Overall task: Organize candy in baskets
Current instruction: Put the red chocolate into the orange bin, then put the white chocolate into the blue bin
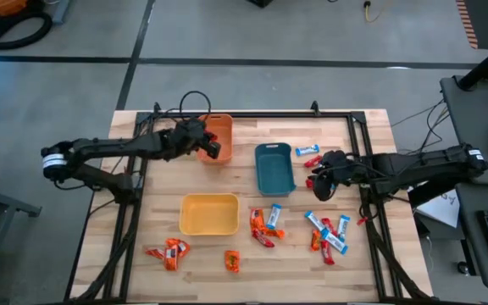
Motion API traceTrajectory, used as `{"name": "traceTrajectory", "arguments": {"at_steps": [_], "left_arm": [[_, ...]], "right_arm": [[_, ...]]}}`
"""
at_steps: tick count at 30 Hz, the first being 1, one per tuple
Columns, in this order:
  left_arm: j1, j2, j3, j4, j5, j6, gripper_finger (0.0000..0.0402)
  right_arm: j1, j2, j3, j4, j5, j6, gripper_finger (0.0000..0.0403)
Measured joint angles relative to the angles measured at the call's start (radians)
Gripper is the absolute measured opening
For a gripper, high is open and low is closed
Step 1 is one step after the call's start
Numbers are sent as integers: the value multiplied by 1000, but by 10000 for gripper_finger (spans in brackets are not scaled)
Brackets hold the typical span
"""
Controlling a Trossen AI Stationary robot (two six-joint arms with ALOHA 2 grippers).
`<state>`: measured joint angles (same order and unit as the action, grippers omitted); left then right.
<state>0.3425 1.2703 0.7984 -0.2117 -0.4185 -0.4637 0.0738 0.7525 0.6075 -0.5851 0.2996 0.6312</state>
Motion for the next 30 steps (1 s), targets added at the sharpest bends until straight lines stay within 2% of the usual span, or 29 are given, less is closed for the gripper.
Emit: {"name": "traceTrajectory", "arguments": {"at_steps": [11,20,24,28,30], "left_arm": [[6,90,40,7,18,87,4],[6,147,58,2,19,173,62],[6,148,58,-1,19,227,90],[-2,109,58,-1,27,281,109],[-12,82,58,-1,72,284,113]], "right_arm": [[0,94,0,13,-1,63,127],[0,127,4,41,-34,103,127],[0,126,14,42,-127,159,127],[0,128,32,43,-317,249,128],[0,133,38,37,-420,314,127]]}}
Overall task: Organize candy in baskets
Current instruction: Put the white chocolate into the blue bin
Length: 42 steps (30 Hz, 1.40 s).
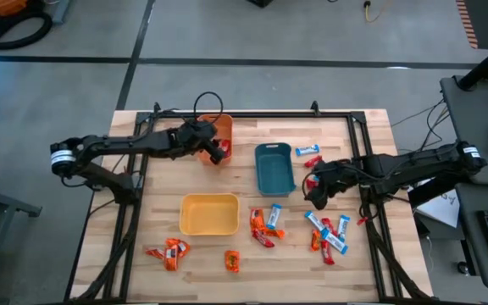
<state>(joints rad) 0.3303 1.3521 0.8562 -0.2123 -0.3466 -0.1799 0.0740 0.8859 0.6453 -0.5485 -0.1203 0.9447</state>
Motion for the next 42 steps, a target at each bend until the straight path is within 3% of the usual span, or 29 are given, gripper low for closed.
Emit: {"name": "traceTrajectory", "arguments": {"at_steps": [4,10,16,20,28,42], "left_arm": [[-65,-59,-9,30,126,7,115],[-234,-108,-16,100,130,28,115],[-373,-145,-17,118,121,41,115],[-431,-159,-17,113,119,31,115],[-455,-210,-17,9,-7,15,102],[-461,-265,-19,-14,-21,11,95]], "right_arm": [[10,32,20,-80,-133,136,128],[71,148,68,-324,-142,190,128],[117,255,70,-295,-131,185,129],[125,304,70,-241,-131,185,150],[129,354,70,-189,-122,244,213],[193,561,127,-136,-2,241,192]]}}
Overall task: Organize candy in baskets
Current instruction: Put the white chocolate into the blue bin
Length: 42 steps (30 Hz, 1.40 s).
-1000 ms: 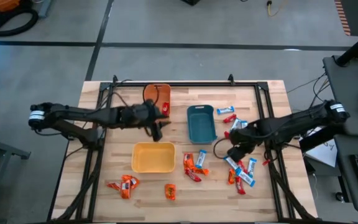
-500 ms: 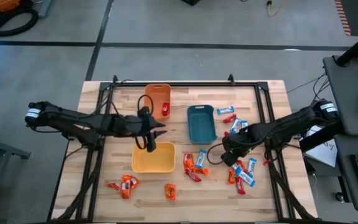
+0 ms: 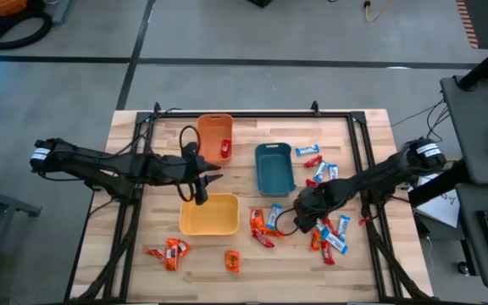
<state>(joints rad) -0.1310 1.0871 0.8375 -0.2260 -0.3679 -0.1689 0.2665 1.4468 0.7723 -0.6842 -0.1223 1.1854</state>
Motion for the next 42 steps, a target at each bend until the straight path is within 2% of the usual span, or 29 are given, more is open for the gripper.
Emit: {"name": "traceTrajectory", "arguments": {"at_steps": [7,15,21,26,36,42], "left_arm": [[0,17,0,0,0,-1,95],[0,39,0,0,-8,-8,95],[0,28,0,0,-12,-3,95],[0,30,0,3,-13,-4,95],[-14,38,0,-12,-15,-64,95],[-36,37,0,-35,-6,-127,95]], "right_arm": [[0,77,34,-3,-5,-40,133],[-1,61,51,5,-6,-58,60],[-1,20,80,-10,-6,-64,51],[-1,-45,134,-13,8,-131,52],[-53,-166,288,85,275,-472,52],[-117,-165,315,184,596,-753,52]]}}
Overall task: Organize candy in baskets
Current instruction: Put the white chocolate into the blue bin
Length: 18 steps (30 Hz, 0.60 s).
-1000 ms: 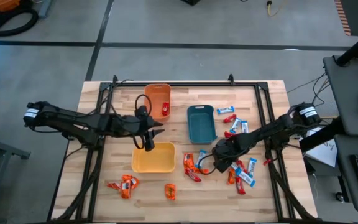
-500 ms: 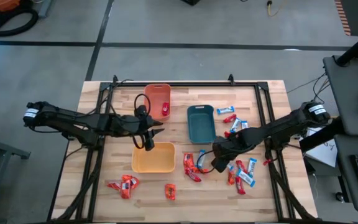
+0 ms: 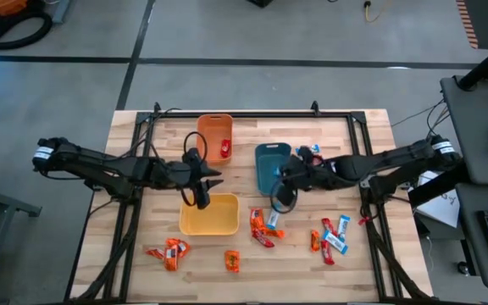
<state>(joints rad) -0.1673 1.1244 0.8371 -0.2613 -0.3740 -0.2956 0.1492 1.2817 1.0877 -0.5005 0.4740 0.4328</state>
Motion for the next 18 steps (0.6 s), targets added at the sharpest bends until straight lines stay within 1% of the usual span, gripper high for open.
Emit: {"name": "traceTrajectory", "arguments": {"at_steps": [2,4,8,12,15,18], "left_arm": [[-8,-1,0,-21,9,-28,95],[-14,-3,0,-42,32,-61,95],[-26,-7,0,-92,75,-130,95],[-38,-9,0,-138,79,-177,95],[-44,-11,0,-164,79,-210,95],[-52,-12,0,-176,79,-224,95]], "right_arm": [[-28,8,-11,44,71,-68,52],[-61,29,-18,66,96,-111,52],[-124,85,-19,84,96,-143,52],[-166,152,-19,87,95,-153,52],[-181,191,-19,87,95,-148,54],[-183,219,-19,87,94,-148,68]]}}
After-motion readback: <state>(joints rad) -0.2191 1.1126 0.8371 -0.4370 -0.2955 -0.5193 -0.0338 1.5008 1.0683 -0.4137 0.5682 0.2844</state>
